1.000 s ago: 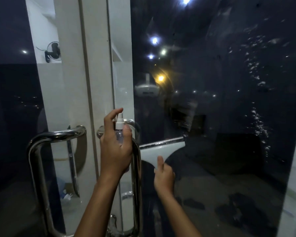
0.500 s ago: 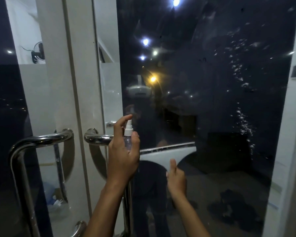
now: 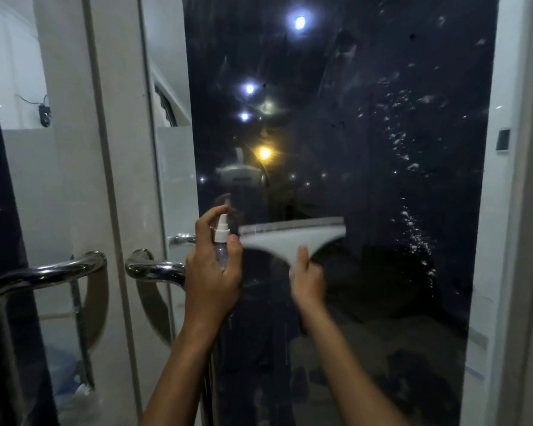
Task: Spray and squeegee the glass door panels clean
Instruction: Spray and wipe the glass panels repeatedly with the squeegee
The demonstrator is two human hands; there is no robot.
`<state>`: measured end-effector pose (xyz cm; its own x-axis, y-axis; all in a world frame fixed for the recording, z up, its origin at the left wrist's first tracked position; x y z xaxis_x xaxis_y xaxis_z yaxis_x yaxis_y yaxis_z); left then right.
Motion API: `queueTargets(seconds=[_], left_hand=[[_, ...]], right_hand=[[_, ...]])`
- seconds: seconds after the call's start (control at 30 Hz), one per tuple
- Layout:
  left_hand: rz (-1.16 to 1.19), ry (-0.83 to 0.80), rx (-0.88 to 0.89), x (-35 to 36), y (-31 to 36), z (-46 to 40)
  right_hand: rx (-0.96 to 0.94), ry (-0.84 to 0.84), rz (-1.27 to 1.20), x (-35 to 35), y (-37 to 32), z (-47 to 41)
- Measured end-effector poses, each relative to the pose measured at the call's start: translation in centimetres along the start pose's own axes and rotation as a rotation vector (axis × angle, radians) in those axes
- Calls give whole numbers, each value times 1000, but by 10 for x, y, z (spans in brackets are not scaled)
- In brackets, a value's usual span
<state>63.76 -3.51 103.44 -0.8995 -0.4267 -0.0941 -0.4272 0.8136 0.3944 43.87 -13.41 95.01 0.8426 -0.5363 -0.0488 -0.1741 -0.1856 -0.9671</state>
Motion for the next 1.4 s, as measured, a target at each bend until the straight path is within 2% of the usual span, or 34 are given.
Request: queueTargets(seconds=[0.1,0.17,0.23,0.37,0.43,0.6,0.7,0.77,0.87,0.97,1.07,1.17,1.3,1.4], left_hand=[[-19,9,-14,3,-2,6],[-19,9,-41,3,-4,8],[-13,3,-53,4,-6,6],[-33,17,-16,-1,-4,-8],[-46,35,-2,-9,-1,-16],[-67,91,14,-32,0,-26],[-70,100,4,-42,-4,-31],[-69,112,-5,-49,-7,-34],[-83,132,0,-55,-10,-40],[-58,134,-7,-58,-13,-46],[-31,136,26,-53,-5,-51],[-17,127,50,-44,1,-56],[-3,81,76,-31,5,-57],[-5,65,89,-24,9,-56]], right_hand=[[92,-60,8,6,81,42],[88,-55,17,10,84,42],[24,-59,-22,20,40,27],[-168,-87,-118,43,-98,-12],[-185,-109,-195,50,-121,-16],[-72,-177,-72,61,-20,38],[-146,-189,-57,67,-34,44],[-277,-224,27,73,-86,33],[-557,-213,403,81,-168,13],[-689,-189,719,81,-219,-8],[-692,-175,879,56,-226,-38],[-637,-163,956,3,-196,-69],[-473,-136,970,-80,-150,-89],[-464,-106,948,-95,-148,-87]])
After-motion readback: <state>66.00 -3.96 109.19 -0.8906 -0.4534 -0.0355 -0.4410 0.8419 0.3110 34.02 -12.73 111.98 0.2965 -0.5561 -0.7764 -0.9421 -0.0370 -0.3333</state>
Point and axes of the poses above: each hand's wrist, its own z-axis away from the middle knuckle, its own x-axis out of the palm, y = z × x, the point moved 7 cm from there along -z, towards the middle knuckle, and after that the axes turned 3 degrees about x, right-handed, at the moved point
